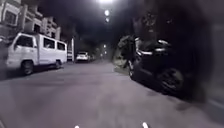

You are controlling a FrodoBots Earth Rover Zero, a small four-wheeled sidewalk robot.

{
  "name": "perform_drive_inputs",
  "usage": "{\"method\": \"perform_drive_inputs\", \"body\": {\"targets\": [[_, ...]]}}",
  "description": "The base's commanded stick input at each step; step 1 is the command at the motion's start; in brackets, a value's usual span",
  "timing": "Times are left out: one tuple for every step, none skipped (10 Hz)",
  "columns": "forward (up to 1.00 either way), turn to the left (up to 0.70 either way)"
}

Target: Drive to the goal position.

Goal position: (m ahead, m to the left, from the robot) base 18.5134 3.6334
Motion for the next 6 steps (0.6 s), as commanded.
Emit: {"method": "perform_drive_inputs", "body": {"targets": [[0.50, 0.00], [0.50, 0.00], [0.50, 0.00], [0.50, 0.00], [0.50, 0.00], [0.50, 0.00]]}}
